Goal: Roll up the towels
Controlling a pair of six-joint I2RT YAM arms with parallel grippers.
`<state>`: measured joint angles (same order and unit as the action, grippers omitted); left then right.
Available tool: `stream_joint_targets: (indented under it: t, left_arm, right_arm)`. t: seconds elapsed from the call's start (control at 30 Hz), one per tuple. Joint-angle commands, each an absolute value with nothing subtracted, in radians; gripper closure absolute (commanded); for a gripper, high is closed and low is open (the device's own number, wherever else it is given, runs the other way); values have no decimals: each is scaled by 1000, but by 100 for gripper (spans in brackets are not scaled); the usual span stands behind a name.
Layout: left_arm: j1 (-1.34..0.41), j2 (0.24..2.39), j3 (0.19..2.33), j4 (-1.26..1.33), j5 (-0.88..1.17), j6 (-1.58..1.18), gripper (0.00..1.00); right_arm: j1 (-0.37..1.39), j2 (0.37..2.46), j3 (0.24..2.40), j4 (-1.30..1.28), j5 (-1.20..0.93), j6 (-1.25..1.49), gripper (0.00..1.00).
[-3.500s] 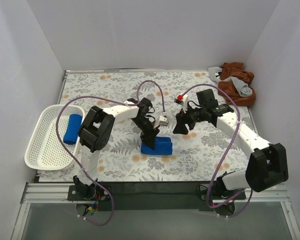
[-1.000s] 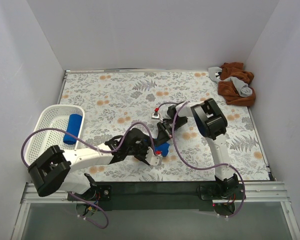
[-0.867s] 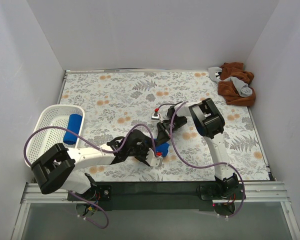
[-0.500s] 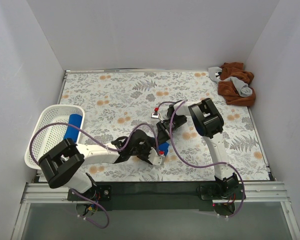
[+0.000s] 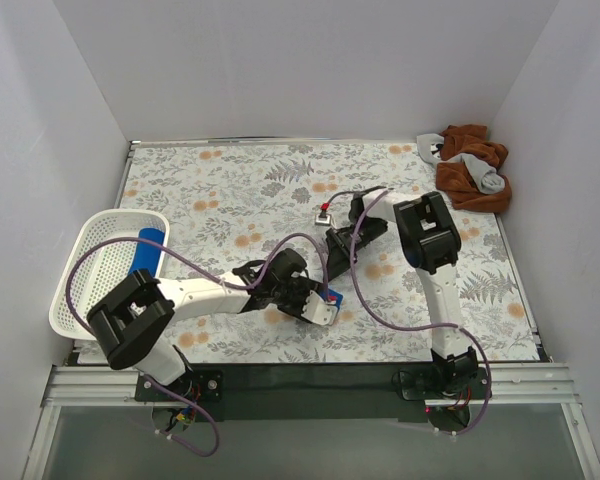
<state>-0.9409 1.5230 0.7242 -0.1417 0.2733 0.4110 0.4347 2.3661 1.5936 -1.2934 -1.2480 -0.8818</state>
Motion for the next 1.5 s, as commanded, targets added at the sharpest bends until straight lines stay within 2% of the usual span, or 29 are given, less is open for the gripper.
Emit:
stream_joint_targets:
  t: [0.0, 0.27, 0.53, 0.6, 0.63, 0.67, 0.7, 0.97, 1.1, 1.27, 1.47]
  left_arm:
    - [-948, 1586, 739, -416, 396, 374, 59]
    - [-946, 1733, 833, -540, 422, 324, 51]
    - [-922, 1861, 916, -600, 446, 311, 51]
    - [-905, 1867, 923, -607, 449, 305, 56]
    - [-897, 1873, 933, -620, 454, 304, 66]
    - [-887, 1873, 946, -627, 465, 298, 71]
    - [-864, 1867, 953, -638, 471, 281, 80]
    - [-729, 1781, 1051, -710, 491, 95, 100]
    - [-570, 1735, 1216, -817, 578, -53, 100]
    - [-422, 1645, 1321, -899, 575, -129, 100]
    - [-102, 1508, 1380, -997, 623, -126, 100]
  right_arm:
    - [351, 2346, 1658, -1209, -1057, -853, 26]
    - [265, 2220, 1700, -1207, -974, -824, 24]
    - [203, 2036, 1605, -1210, -908, -844, 24]
    - [181, 2010, 1595, -1209, -885, -841, 22]
    - [173, 1990, 1597, -1207, -878, -832, 19]
    - [164, 1984, 1600, -1207, -864, -825, 2]
    - [144, 1968, 1611, -1207, -858, -815, 2]
    - [100, 1902, 1670, -1201, -810, -753, 1]
    - [100, 1862, 1674, -1203, -815, -727, 1]
    - [100, 1825, 1649, -1204, -824, -706, 2]
    - [100, 1789, 1638, -1204, -827, -684, 2]
